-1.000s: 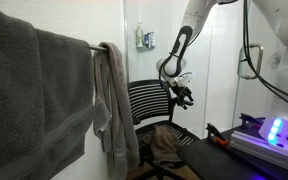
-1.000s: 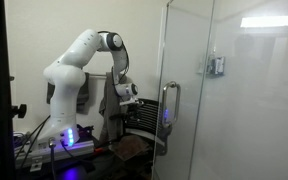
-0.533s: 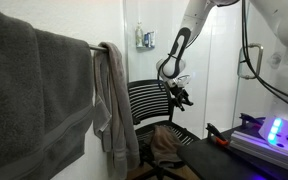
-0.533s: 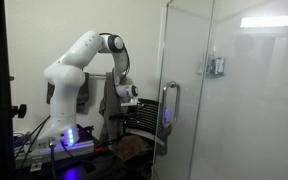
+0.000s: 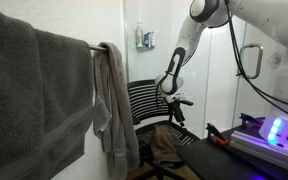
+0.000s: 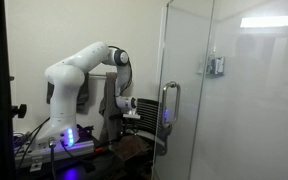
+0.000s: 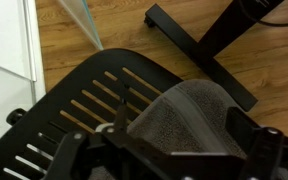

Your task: Take the towel from the chair and hang it on the towel rail

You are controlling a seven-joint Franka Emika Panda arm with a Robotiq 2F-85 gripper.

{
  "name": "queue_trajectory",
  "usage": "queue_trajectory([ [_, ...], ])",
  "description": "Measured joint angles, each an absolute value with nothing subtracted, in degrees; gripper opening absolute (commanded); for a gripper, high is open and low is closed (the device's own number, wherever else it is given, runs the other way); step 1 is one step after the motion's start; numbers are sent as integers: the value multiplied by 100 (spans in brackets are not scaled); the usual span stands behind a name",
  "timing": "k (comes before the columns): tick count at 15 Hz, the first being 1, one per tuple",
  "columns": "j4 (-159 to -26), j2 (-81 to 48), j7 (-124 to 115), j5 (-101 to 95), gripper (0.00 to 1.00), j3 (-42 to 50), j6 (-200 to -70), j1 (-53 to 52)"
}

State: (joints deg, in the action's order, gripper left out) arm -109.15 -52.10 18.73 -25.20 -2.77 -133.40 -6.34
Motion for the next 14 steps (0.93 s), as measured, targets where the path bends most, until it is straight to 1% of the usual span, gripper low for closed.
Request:
queue_trajectory([
  [3,-10531,-5523,2235,-2520,100,-335,-13131,-640],
  [8,-10315,-5659,2153,-2520,100,-325,-13011,-659],
  [14,-8767,-6740,2422,-2266,100,-376,-12333,-649],
])
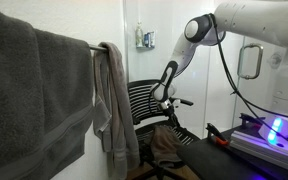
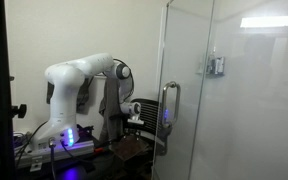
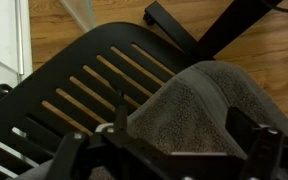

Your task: Take the towel from the chair and hang it on the towel rail

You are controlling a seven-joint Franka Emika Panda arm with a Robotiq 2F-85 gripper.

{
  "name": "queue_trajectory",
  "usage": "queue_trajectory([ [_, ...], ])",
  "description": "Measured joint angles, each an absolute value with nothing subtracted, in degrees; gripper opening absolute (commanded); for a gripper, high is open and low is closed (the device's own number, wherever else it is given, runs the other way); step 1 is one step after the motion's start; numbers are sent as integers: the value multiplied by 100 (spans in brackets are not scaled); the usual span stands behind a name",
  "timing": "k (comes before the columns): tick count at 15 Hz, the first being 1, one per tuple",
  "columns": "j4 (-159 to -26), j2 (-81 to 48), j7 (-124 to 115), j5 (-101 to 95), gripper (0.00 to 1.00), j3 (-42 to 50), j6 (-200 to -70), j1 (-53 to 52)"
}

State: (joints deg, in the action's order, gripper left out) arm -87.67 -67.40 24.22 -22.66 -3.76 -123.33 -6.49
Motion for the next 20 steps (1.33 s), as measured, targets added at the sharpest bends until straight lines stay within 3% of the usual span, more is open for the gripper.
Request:
queue_trajectory([
  [5,-7734,-7260,1995,-1575,100,-635,-12035,-752],
  [11,-7376,-7460,1028,-1281,100,-624,-12056,-976],
  [20,-7299,-7823,435,-512,100,-587,-13994,-843],
])
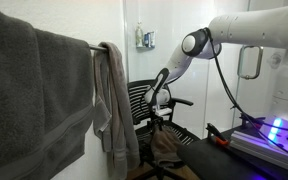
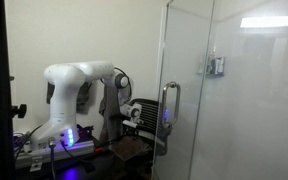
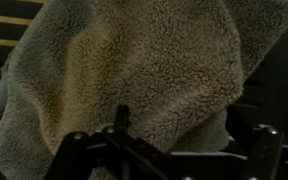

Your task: Take the towel from the chair and hang it on the towel rail

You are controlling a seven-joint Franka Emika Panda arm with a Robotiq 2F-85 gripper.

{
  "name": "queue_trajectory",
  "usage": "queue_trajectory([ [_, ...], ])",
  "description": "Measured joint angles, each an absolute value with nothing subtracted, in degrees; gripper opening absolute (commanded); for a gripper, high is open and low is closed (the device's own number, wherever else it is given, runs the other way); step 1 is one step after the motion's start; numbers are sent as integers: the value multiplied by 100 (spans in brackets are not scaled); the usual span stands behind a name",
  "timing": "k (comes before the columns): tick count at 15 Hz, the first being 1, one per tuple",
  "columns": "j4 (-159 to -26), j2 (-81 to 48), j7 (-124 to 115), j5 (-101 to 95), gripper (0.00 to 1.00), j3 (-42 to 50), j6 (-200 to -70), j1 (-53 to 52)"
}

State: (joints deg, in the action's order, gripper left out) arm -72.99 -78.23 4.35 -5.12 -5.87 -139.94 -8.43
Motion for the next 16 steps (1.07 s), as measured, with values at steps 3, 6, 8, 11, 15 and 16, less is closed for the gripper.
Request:
queue_trajectory([
  [3,-7298,-7850,363,-512,74,-558,-14050,-843],
  [6,-7298,-7849,363,-512,53,-562,-14030,-841],
  [8,-7298,-7849,361,-512,39,-562,-14027,-840],
  [11,-7306,-7849,356,-512,18,-554,-14029,-839],
  [15,-7355,-7849,348,-512,0,-491,-14037,-798],
  [16,-7369,-7847,348,-512,0,-491,-14030,-780],
])
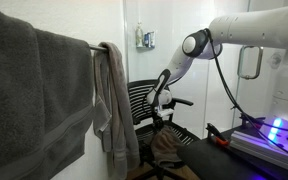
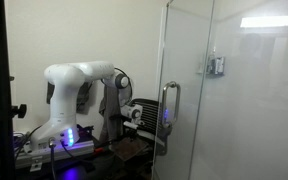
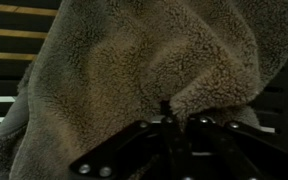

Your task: Take the towel from the chair and hang it on the towel rail

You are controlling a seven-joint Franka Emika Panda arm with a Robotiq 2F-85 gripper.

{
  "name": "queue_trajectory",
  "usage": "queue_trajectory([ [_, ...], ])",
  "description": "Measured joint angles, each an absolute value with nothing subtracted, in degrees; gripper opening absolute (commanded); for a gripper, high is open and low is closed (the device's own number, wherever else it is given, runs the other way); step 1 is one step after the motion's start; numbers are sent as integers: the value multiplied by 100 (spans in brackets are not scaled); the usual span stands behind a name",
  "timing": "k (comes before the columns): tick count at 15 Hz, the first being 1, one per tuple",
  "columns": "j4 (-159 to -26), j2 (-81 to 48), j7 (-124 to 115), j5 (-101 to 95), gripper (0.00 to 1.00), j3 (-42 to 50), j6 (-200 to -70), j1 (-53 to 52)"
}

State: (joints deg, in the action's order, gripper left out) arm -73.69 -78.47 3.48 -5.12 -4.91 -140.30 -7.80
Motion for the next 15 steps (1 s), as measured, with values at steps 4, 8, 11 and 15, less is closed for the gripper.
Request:
queue_trajectory([
  [4,-7483,-7750,1049,-365,2,-1006,-13356,-328],
  [8,-8310,-6952,1660,-344,2,-1520,-12980,216],
  [11,-9076,-6166,1751,-269,2,-1618,-13009,363],
  [15,-10081,-5111,1753,-136,2,-1619,-13326,362],
])
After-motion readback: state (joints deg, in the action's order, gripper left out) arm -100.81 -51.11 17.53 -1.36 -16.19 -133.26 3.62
